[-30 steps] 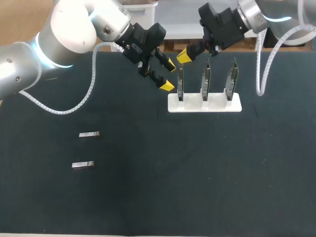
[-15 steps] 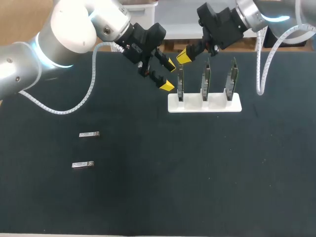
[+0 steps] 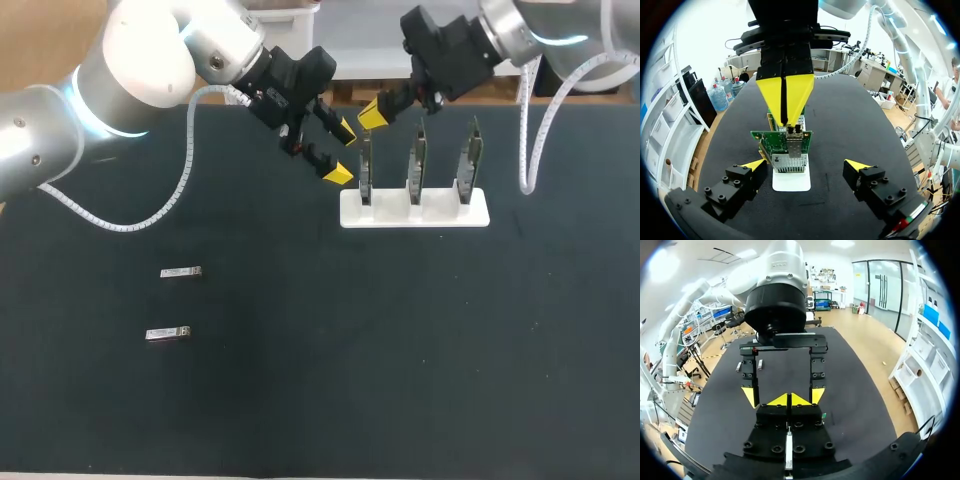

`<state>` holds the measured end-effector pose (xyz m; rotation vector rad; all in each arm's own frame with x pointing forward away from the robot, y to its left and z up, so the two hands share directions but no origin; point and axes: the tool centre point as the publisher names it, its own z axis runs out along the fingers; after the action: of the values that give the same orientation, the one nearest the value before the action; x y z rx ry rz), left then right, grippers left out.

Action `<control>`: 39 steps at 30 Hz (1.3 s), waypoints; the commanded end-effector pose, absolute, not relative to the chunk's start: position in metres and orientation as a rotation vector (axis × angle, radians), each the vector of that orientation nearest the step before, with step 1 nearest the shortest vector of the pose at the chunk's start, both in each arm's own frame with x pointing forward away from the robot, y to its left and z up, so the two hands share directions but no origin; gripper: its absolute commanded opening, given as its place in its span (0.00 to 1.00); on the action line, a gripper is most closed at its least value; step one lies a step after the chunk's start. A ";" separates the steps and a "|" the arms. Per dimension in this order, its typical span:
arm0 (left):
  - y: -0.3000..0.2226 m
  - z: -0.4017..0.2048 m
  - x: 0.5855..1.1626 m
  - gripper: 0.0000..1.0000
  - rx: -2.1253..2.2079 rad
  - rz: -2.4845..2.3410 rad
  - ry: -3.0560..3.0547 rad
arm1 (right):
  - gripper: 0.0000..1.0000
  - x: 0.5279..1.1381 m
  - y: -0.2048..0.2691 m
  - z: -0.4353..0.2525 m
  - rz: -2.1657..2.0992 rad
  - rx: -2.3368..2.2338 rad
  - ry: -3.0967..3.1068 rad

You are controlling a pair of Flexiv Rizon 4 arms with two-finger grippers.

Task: Pick up the optical module with the left hand, and insert it into the network port with the right hand.

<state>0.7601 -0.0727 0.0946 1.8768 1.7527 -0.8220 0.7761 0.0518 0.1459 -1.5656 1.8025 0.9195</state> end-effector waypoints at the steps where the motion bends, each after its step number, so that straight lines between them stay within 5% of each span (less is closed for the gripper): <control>1: -0.074 0.095 0.763 1.00 1.883 -0.825 1.757 | 0.00 0.770 0.048 0.153 0.923 -1.547 1.775; 39: -0.074 0.095 0.763 1.00 1.883 -0.825 1.757 | 0.00 0.768 -0.048 0.186 0.958 -1.551 1.676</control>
<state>0.7601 -0.0727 0.0946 1.8768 1.7527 -0.8220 0.7631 -0.0465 0.1883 -1.5453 1.6795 0.9477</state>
